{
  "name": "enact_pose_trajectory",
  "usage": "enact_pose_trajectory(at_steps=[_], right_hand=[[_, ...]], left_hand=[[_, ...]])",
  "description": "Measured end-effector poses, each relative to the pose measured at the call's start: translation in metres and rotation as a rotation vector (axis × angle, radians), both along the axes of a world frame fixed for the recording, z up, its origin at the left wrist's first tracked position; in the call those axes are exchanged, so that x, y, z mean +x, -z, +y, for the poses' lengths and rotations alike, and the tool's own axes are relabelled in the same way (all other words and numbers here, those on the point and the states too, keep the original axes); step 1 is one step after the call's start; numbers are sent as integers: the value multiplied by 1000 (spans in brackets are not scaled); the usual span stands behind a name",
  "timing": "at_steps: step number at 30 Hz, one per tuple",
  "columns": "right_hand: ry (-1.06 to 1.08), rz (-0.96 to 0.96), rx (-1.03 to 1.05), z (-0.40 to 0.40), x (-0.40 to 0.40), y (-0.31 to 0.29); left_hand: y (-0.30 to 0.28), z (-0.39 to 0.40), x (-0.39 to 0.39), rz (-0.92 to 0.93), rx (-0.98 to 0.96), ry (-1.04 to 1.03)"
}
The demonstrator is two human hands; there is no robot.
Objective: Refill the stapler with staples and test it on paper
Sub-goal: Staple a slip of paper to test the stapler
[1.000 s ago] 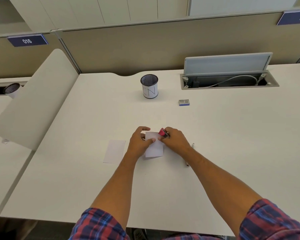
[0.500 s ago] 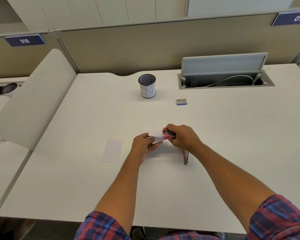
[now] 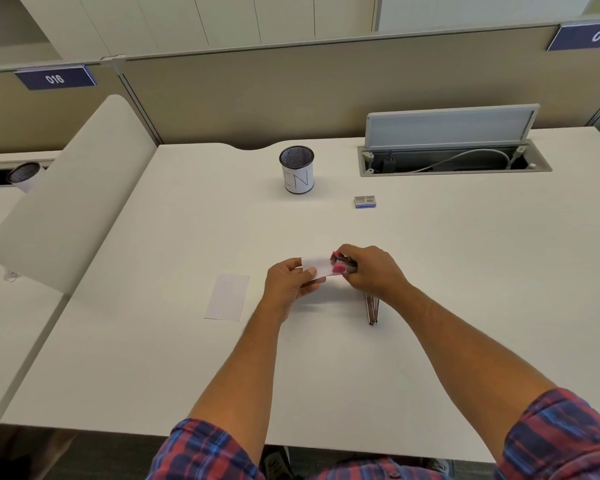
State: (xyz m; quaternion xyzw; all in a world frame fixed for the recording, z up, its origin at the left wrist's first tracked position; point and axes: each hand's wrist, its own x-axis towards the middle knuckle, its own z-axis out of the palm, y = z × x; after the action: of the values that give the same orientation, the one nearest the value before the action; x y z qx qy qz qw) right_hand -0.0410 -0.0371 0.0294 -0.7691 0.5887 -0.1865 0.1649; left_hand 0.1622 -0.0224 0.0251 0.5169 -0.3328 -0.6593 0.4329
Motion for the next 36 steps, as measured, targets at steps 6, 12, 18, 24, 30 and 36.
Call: enact_pose_trajectory(at_steps=[6,12,18,24,30,36], right_hand=[[326,-827,287,2,4,-13],[253,-752,335,6,4,-11],[248,-902,479,12,5,-13],[270,-945,479,11,9,-8],[313,-978,410,8,10,-4],[341,-1014,399,7,9,-4]], left_hand=[[-1,0,-1,25,-14,-36],[-2,0,-1,12,-39,-8],[-7,0,0,-71,-74,46],[-11,0,-2,-104,-88,85],[-12,-2,-1,-193,-76,131],[-14,-4,-2,-166,-79,136]])
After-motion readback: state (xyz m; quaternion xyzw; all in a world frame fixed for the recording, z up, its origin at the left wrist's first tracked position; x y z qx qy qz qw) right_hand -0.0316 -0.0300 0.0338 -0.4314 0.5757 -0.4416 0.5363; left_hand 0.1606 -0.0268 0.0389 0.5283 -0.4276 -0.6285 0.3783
